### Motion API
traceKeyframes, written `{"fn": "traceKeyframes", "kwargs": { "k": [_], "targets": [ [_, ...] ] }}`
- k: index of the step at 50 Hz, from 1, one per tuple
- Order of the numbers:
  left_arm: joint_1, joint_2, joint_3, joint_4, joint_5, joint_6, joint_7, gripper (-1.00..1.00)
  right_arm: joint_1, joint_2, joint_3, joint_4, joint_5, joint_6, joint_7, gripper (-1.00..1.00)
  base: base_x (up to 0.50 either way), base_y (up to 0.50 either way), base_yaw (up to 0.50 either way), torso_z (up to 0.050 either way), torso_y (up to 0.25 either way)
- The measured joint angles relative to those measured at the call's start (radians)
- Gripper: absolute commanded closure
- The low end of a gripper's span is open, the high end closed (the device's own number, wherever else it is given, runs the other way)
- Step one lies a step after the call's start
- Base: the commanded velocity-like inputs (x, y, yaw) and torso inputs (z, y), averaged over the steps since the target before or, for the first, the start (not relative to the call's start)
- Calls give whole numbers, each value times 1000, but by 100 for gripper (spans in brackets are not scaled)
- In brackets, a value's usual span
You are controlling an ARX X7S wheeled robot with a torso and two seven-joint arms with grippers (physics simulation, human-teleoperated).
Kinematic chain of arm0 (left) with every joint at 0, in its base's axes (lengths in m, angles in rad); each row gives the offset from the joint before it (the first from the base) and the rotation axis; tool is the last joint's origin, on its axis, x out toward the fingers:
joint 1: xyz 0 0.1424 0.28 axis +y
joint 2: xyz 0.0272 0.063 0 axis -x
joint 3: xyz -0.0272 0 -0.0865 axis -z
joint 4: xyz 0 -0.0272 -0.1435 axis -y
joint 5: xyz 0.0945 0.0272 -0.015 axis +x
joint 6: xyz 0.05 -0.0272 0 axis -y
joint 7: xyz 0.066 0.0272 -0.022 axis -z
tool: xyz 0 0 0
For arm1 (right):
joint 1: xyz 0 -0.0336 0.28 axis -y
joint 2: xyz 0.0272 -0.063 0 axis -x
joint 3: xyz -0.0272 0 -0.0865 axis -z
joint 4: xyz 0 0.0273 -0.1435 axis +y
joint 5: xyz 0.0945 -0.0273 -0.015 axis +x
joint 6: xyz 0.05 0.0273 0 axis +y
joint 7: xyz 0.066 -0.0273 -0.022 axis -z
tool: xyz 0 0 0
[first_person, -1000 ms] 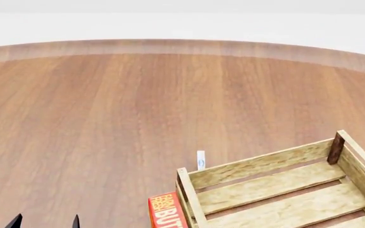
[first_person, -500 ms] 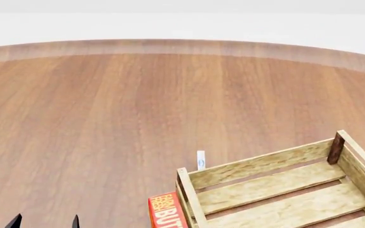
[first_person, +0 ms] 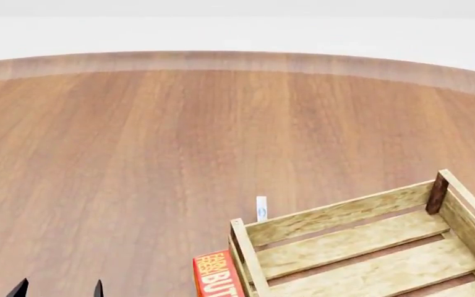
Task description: Pick up the tomato sauce, and put it in the wooden tray.
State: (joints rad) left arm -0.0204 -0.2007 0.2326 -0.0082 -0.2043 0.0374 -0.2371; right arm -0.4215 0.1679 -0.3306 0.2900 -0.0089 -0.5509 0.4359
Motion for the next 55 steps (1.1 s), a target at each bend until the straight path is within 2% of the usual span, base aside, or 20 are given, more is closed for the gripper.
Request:
{"fn": "traceKeyframes", "kwargs": {
  "k": [55],
  "targets": [
    [-7,-18,23,-4,-18,4,-22,-100,191,-16,-28,100,53,155,-8,-100,0,0,0,0,0]
  ]
}}
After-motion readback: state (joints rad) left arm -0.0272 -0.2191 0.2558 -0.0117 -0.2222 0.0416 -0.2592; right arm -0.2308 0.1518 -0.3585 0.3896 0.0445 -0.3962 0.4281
